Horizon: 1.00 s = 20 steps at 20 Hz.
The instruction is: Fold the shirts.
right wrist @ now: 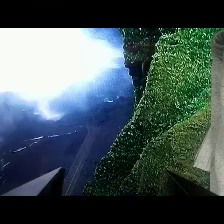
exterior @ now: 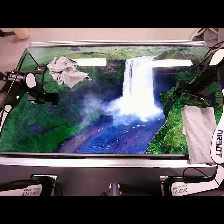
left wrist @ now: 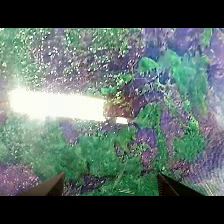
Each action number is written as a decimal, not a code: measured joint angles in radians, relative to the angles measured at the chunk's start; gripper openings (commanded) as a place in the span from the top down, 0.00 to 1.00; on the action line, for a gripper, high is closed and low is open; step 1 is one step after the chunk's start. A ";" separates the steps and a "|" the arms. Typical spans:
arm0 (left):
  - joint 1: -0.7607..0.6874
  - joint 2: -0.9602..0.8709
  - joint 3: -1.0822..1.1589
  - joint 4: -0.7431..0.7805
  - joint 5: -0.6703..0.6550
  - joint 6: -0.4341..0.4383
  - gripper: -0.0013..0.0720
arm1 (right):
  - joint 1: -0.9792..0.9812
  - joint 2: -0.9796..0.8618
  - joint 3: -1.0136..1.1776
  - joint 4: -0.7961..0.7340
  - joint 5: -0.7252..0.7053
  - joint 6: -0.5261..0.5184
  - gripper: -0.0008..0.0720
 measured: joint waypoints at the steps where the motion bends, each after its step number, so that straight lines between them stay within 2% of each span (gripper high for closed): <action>1: 0.000 0.000 0.000 0.000 0.000 0.000 0.02 | 0.000 0.000 0.000 0.000 0.000 0.000 0.06; 16: 0.000 0.000 0.000 0.000 0.000 0.000 0.02 | 0.000 0.000 0.000 0.000 0.000 0.000 0.06; 20: 0.000 -0.003 0.000 0.000 0.043 -0.072 0.01 | 0.000 0.000 0.000 0.000 -0.026 0.003 0.06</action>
